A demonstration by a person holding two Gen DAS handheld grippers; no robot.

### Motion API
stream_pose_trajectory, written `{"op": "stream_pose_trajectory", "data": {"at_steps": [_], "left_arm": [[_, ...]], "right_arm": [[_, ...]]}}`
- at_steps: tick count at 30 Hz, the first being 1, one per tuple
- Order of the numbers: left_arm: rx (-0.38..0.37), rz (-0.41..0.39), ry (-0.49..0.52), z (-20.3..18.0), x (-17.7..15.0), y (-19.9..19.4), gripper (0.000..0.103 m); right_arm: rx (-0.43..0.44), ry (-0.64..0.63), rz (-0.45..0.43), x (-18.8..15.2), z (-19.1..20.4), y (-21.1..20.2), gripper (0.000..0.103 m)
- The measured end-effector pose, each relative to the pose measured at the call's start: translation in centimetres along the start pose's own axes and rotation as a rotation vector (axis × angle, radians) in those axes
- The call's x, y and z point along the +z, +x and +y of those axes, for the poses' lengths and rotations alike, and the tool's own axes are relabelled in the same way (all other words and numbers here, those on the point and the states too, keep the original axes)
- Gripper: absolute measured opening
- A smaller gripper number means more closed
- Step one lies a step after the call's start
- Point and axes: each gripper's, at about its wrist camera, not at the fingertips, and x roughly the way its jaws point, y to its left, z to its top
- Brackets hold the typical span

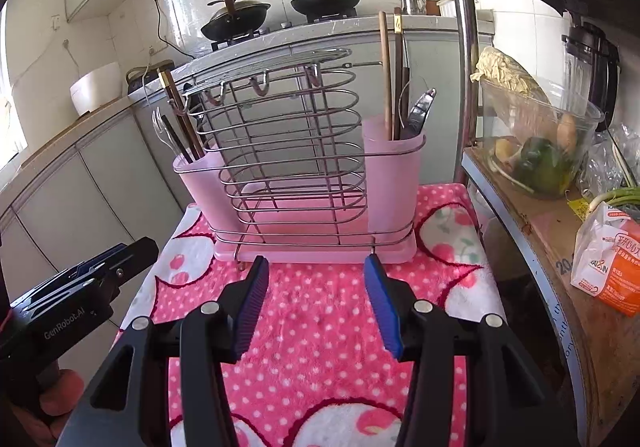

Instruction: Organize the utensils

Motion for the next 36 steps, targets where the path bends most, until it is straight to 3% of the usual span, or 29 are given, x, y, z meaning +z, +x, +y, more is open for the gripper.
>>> {"op": "stream_pose_trajectory", "data": {"at_steps": [36], "left_arm": [[-0.031,-0.029,0.007,-0.1,-0.5,-2.5,0.047]], "right_arm": [[-0.022,-0.039,-0.062,-0.2,1.9,-3.0,0.049]]}}
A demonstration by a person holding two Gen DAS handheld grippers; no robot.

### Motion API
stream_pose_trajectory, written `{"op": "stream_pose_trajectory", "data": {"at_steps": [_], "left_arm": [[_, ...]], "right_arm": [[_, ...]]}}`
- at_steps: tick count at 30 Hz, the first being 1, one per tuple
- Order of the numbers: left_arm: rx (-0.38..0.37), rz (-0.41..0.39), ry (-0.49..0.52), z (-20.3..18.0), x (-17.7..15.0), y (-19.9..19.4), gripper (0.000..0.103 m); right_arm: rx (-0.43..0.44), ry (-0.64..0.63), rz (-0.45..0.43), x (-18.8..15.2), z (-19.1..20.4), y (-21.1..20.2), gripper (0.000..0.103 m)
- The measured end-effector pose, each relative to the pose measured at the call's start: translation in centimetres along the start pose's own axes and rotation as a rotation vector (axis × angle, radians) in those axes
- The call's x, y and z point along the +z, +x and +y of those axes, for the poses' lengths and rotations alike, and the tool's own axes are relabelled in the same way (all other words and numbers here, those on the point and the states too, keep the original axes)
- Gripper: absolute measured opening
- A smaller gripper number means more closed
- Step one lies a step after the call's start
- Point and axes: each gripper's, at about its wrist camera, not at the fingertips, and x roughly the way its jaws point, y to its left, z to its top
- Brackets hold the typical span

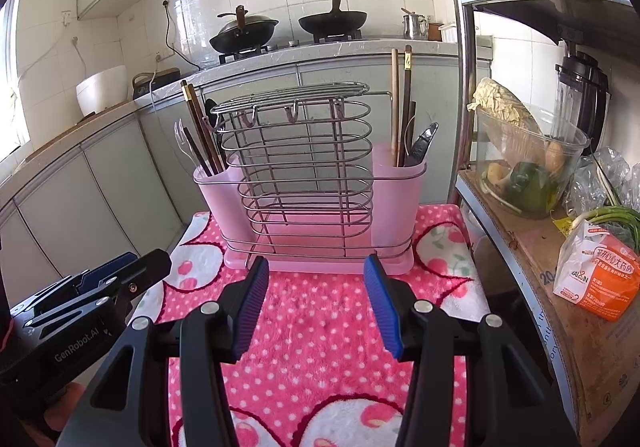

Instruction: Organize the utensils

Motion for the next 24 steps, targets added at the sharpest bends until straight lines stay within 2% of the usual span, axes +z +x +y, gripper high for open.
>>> {"op": "stream_pose_trajectory", "data": {"at_steps": [10,24], "left_arm": [[0.007,-0.003,0.008,-0.16,-0.04,-0.05,0.047],[0.016,-0.019,0.023,-0.61,0.07,-0.16,0.047]], "right_arm": [[-0.011,0.007,-0.034,0.44,-0.04,-0.62,0.049],[-0.02,-0.015,-0.033,0.89,0.29,-0.7,0.049]]}}
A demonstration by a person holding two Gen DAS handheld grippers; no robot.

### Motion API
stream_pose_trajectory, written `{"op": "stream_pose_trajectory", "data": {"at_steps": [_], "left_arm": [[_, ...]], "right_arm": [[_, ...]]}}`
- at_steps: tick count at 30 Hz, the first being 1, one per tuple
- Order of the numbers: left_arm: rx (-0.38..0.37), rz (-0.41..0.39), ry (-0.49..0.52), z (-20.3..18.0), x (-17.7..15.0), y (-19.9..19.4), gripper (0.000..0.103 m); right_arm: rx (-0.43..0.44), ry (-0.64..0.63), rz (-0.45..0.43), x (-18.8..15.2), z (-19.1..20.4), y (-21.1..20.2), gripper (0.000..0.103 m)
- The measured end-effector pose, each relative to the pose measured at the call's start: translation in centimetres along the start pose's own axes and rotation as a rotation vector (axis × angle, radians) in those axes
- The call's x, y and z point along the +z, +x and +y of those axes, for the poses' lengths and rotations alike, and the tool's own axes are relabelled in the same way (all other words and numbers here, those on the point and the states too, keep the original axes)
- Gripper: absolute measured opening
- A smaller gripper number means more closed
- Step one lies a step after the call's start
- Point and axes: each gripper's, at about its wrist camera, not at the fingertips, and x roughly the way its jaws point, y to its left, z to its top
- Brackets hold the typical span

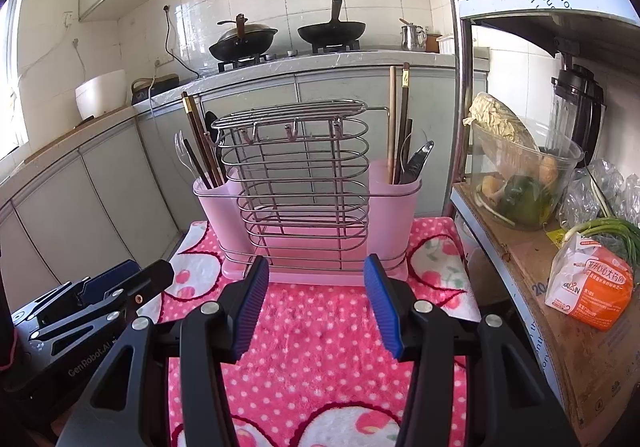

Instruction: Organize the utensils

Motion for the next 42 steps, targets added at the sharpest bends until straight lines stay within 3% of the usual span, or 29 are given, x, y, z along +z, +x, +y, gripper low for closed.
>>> {"op": "stream_pose_trajectory", "data": {"at_steps": [42], "left_arm": [[0.017,-0.035,0.02,-0.32,0.13,-0.56,0.047]], "right_arm": [[-0.012,-0.03,-0.005,-0.01,0.64,0.42,0.049]]}}
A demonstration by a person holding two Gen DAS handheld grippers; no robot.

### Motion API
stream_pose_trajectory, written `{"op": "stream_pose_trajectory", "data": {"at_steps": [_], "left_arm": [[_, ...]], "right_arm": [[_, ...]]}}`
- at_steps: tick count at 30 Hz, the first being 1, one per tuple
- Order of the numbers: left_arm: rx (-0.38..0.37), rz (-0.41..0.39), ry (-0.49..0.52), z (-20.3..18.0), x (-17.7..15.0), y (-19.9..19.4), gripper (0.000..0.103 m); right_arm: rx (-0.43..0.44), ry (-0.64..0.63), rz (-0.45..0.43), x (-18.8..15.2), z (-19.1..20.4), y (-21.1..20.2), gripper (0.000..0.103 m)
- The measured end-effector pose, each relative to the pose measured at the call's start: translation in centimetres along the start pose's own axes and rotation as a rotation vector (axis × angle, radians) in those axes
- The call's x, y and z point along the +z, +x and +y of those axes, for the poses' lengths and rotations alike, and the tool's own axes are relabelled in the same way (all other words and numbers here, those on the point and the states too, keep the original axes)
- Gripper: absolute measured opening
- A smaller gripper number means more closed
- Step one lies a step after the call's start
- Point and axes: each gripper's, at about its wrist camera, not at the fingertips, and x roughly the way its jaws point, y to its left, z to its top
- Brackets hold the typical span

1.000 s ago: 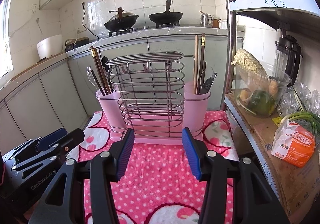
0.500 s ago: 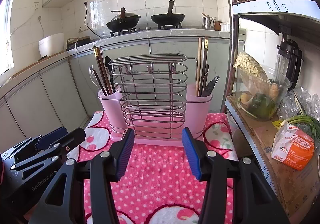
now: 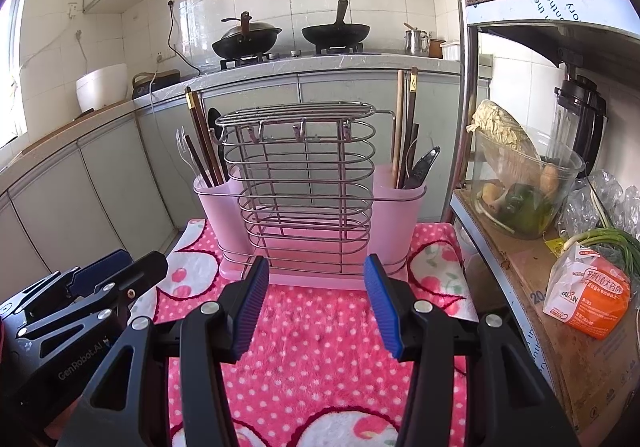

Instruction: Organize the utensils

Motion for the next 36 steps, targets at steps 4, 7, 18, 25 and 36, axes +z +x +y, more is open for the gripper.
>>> {"op": "stream_pose_trajectory", "data": {"at_steps": [4,7,18,25,36], "left_arm": [[-0.002,-0.001,0.001,0.0,0.0,0.0,0.047],[-0.003,0.001,0.002,0.0,0.0,0.1,0.047],[-0.001,0.004,0.008,0.0,-0.1,0.3,0.047],[-0.002,0.01,0.01,0.1,-0.1,0.5,0.047],[0.003,0.016,0.019,0.0,-0.1,1.1,0.047]], "right_arm": [[0.002,-0.003,0.005,0.0,0.1,0.2,0.049],[0.002,-0.005,0.007,-0.1,0.1,0.3,0.049],[0.001,-0.005,0.012,-0.1,0.1,0.6,0.049],[0.002,-0.005,0.017,-0.3,0.0,0.9,0.049],[0.002,0.0,0.03,-0.4,-0.2,1.7,0.049]]}}
